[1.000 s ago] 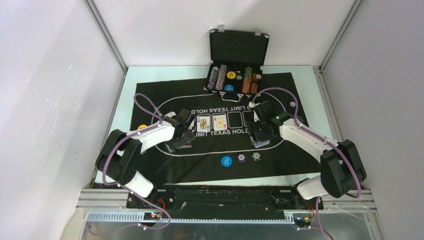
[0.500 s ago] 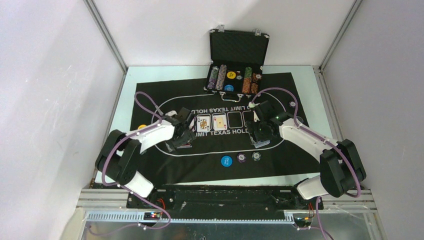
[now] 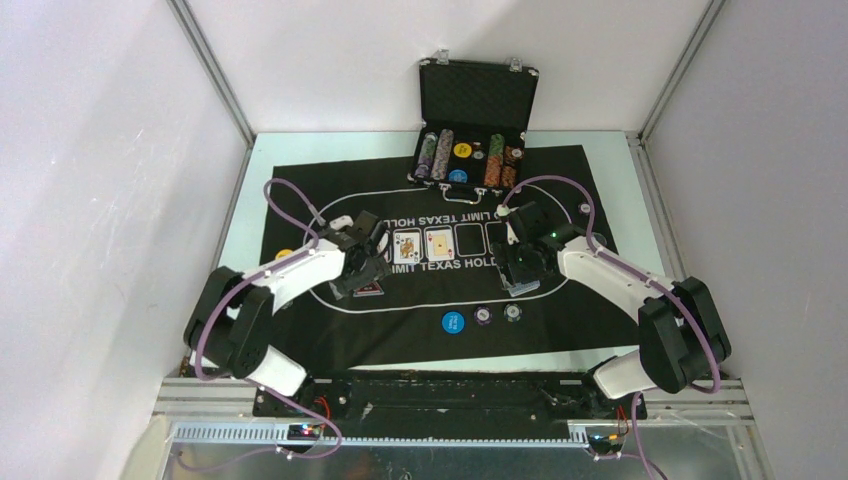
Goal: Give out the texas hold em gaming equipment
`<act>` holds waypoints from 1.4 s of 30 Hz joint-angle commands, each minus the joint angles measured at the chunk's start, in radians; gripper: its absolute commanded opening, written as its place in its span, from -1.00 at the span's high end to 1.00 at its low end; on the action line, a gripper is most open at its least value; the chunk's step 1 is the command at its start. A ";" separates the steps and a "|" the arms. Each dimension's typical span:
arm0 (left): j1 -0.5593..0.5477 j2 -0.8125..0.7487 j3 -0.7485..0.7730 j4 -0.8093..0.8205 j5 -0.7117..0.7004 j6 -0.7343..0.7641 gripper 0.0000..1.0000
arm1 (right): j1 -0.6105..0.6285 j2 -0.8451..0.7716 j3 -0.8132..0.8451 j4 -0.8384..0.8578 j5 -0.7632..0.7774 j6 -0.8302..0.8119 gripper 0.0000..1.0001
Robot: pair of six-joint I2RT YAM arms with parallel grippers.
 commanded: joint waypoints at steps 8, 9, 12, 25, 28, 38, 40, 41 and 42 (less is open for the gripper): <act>0.003 0.100 0.033 0.064 -0.040 0.007 -0.69 | 0.006 -0.001 0.005 0.029 0.016 -0.008 1.00; 0.003 0.104 0.033 0.068 -0.042 0.006 -0.67 | 0.005 -0.001 0.005 0.029 0.016 -0.008 1.00; 0.003 0.116 0.033 0.086 -0.046 0.005 -0.63 | 0.007 0.000 0.005 0.028 0.020 -0.007 1.00; 0.003 0.112 -0.005 0.079 -0.018 -0.004 -0.50 | 0.008 0.003 0.005 0.029 0.025 -0.005 1.00; -0.003 0.111 -0.014 0.079 0.005 -0.006 -0.48 | 0.007 0.003 0.005 0.029 0.027 -0.005 1.00; -0.023 0.112 -0.002 0.045 -0.009 0.011 -0.22 | 0.011 -0.001 0.005 0.026 0.038 -0.003 1.00; -0.023 0.097 0.001 0.035 -0.015 0.013 -0.15 | 0.011 0.001 0.005 0.025 0.040 -0.003 1.00; -0.023 0.090 0.001 0.032 -0.022 0.014 -0.12 | 0.011 0.001 0.004 0.024 0.040 -0.003 1.00; -0.023 0.078 0.002 0.024 -0.026 0.015 -0.11 | 0.011 0.001 0.005 0.025 0.040 -0.002 1.00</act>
